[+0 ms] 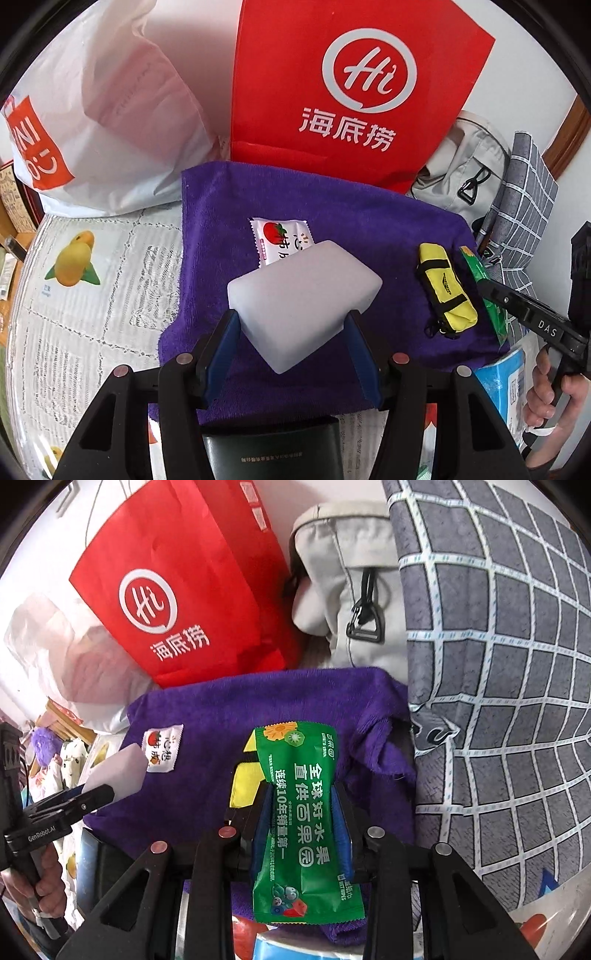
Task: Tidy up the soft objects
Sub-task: 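Lower the green packet beside the yellow pouch and the sponge onto the towel, open both grippers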
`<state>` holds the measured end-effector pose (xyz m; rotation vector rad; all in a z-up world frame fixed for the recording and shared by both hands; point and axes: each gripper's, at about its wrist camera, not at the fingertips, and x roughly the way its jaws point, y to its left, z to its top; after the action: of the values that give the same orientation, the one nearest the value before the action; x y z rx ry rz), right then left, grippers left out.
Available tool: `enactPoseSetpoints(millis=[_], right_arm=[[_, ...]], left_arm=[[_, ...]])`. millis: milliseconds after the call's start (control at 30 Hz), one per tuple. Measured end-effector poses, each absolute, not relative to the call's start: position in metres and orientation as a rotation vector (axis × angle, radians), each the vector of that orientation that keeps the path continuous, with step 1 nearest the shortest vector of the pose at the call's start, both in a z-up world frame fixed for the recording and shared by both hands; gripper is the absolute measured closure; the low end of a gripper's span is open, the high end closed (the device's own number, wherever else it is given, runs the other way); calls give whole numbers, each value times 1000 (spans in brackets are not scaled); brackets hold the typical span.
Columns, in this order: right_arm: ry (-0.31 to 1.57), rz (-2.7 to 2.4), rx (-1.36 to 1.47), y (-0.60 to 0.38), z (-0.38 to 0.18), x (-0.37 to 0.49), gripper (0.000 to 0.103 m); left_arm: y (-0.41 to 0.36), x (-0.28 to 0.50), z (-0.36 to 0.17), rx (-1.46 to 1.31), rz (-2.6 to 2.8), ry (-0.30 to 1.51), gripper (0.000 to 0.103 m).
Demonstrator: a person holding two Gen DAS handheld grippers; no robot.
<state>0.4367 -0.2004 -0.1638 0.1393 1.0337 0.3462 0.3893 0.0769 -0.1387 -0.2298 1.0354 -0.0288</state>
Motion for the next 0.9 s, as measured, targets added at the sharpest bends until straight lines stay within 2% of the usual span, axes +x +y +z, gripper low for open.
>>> enactPoseSetpoints(millis=[233, 300, 367, 467, 533, 633, 900], right_arm=[[1056, 348, 117, -200, -167, 437, 68], [1051, 346, 93, -197, -166, 436, 64], [1045, 351, 79, -195, -165, 435, 53], [1021, 369, 70, -192, -159, 433, 43], [1002, 369, 63, -191, -155, 430, 42], [980, 368, 54, -190, -147, 427, 41], [883, 347, 13, -185, -112, 393, 41]], left_arm=[[77, 394, -147, -242, -28, 1064, 45], [77, 394, -148, -241, -27, 1063, 45], [77, 395, -148, -241, -25, 1067, 45], [75, 396, -149, -240, -35, 1071, 44], [73, 397, -150, -236, -36, 1078, 42], [68, 397, -148, -224, -42, 1088, 32], [68, 382, -126, -225, -39, 1051, 32]])
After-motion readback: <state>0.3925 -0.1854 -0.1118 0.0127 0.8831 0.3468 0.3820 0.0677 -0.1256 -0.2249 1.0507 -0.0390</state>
